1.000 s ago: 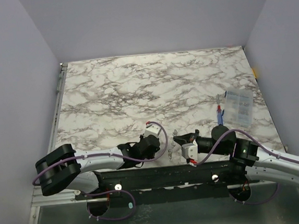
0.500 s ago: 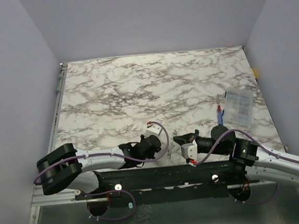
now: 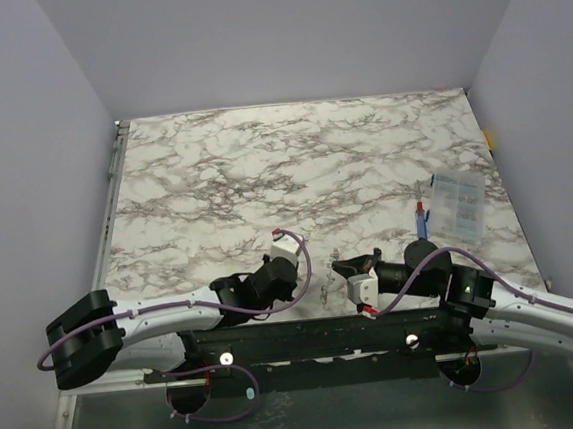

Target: Put the keys on the keyring

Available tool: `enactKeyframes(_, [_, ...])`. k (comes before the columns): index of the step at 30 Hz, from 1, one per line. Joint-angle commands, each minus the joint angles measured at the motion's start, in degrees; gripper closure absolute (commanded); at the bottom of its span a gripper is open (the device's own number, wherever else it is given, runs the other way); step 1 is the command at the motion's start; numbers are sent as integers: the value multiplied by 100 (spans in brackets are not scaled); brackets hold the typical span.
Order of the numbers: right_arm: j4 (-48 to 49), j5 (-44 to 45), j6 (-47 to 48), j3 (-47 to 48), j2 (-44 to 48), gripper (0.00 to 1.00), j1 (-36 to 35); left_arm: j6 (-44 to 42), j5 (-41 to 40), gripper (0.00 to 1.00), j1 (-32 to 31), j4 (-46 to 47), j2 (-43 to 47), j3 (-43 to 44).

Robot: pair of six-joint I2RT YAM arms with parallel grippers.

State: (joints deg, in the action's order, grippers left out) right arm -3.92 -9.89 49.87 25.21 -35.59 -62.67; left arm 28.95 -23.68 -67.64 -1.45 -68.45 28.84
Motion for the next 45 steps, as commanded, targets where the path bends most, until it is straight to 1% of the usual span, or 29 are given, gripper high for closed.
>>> enactKeyframes(1, [162,60,-15,-21,36,99,-43,-140,-27,100,-39,-13,309,-197])
enactKeyframes(15, [76,-122,-99,27,-97,99,-43,-794,-567,100,-35,-8,1043,-171])
enactKeyframes(20, [29,-194,-139,27,-144,100,-45,-1186,-702,100,-39,-9,1130,116])
enactKeyframes(25, [6,-215,-143,36,-126,100,-43,-1787,-680,100,-40,-3,1166,463])
enactKeyframes(31, [54,-214,-103,19,-79,100,-43,-2483,-469,100,-38,33,1280,764])
enactKeyframes(37, [164,-227,-118,-23,1,99,-43,-3487,-271,100,-40,381,1569,641])
enactKeyframes(40, [269,-276,-150,-58,51,99,-43,-3889,25,100,-39,548,1681,631])
enactKeyframes(43, [339,-354,-223,-93,106,99,-43,-4115,399,100,-35,615,1718,728])
enactKeyframes(45, [572,-391,-308,-115,166,99,-43,-4340,839,100,-35,657,1735,727])
